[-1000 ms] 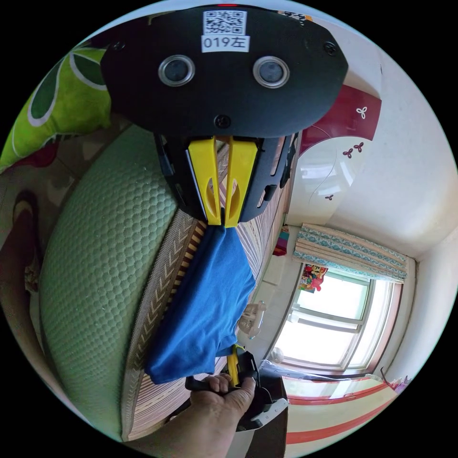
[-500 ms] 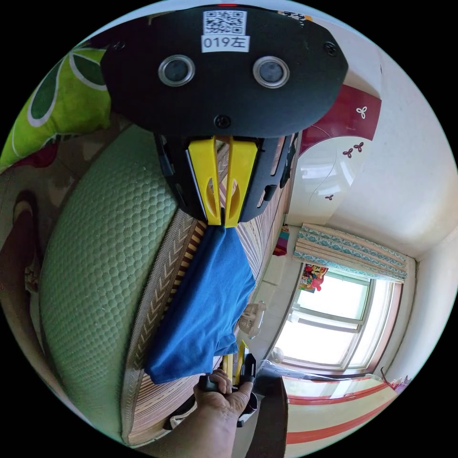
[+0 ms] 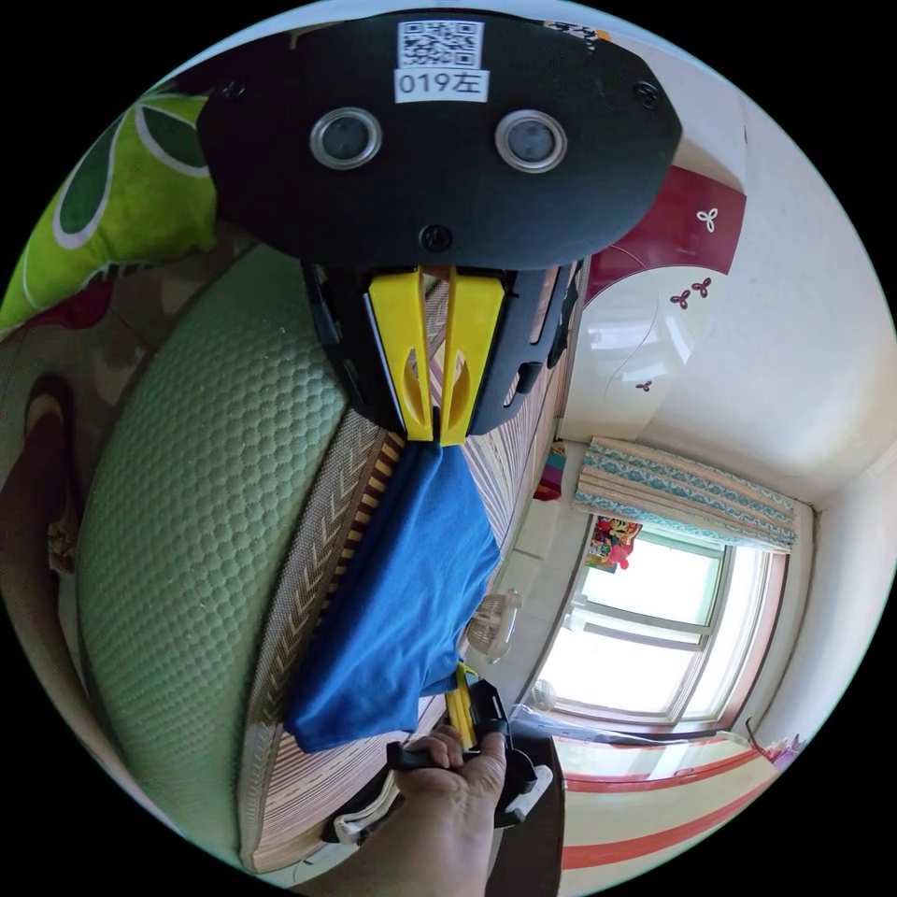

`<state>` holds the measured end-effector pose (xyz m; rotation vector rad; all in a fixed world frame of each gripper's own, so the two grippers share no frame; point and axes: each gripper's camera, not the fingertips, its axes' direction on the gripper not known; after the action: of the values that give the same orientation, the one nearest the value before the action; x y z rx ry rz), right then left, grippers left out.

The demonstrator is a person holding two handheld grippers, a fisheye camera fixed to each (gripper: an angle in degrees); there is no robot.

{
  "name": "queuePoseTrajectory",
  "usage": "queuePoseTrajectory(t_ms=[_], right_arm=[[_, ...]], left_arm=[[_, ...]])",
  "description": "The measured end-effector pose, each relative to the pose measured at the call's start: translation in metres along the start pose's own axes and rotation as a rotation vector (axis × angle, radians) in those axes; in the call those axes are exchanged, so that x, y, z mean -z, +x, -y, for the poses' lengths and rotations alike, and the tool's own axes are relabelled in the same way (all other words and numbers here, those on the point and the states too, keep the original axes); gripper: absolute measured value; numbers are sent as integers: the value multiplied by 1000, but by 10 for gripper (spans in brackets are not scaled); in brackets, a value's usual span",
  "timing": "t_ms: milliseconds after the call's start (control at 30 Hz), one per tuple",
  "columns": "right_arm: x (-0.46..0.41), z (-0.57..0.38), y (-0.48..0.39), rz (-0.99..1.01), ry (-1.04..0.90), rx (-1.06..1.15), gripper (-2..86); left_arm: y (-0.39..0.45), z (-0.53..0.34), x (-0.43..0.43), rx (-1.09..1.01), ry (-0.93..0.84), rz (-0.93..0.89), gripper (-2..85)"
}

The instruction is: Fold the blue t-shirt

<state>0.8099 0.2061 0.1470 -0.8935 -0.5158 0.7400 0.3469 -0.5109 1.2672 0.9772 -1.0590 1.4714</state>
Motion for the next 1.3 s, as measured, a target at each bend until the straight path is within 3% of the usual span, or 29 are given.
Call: queuePoseTrajectory(t_ms=[300,433,600,733,833,1100,1300], right_arm=[[45,37,-9,184,1,55,-8],[81,62,-15,417,64,114,-8],[72,98,41,507,14,30,-8],[30,96,99,380,-107,-166,-8],[34,96,117,443,-65,-223,-7],[53,140,94,275,-126,-151,-5],[61,154,100,301,-131,-160,-1]], left_arm=[[17,2,26,42,-5,43,12],[21,0,46,86,3,111,11],[42,-3,56,26,-33,128,8],[46,3,64,30,-48,96,7],[46,5,72,40,-40,79,7],[48,10,97,18,-14,76,9],[14,2,153,75,230,-136,15]])
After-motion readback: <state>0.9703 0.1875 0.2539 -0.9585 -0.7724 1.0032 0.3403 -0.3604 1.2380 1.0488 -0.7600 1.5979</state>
